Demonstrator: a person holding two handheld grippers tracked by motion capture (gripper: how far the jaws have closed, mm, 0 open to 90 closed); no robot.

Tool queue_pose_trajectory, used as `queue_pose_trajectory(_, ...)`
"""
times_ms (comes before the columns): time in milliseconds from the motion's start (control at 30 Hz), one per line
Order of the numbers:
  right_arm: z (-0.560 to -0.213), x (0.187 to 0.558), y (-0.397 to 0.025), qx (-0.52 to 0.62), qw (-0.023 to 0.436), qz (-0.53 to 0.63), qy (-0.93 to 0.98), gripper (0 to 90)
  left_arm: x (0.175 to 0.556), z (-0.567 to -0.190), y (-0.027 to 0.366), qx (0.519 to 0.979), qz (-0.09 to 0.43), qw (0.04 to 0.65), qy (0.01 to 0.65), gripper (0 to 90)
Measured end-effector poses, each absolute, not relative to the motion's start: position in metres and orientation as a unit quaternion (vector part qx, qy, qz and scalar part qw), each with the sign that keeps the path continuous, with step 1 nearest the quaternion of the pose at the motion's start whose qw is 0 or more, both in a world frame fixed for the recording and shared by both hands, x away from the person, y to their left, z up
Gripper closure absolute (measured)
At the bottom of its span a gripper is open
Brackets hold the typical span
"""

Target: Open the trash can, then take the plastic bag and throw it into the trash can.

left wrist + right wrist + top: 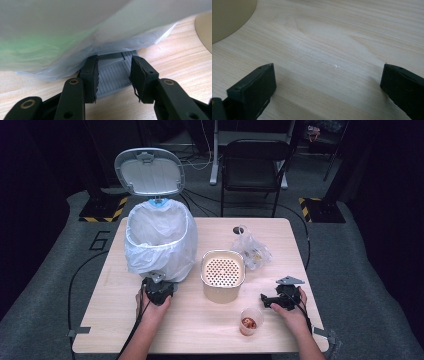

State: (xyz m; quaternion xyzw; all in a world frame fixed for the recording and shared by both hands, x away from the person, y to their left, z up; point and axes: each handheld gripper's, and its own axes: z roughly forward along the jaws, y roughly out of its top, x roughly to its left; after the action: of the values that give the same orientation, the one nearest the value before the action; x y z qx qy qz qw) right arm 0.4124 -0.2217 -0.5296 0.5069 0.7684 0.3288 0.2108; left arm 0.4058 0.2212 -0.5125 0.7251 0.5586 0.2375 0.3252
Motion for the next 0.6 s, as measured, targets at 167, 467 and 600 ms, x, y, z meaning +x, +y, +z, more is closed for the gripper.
queue_pose_trajectory(167,-0.53,0.412,-0.222,0.506,0.211,0.328,0.769,0.0,0.406,-0.513,0.222,0.725,0.237,0.327,0.558,58.0)
queue_pose_trajectory(467,-0.517,0.41,-0.22,0.511,0.201,0.321,0.772,11.8,0.406,-0.512,0.221,0.722,0.235,0.328,0.562,58.1)
queue_pose_trajectory(600,-0.504,0.413,-0.223,0.505,0.204,0.33,0.771,13.7,0.407,-0.512,0.222,0.724,0.232,0.325,0.563,58.6)
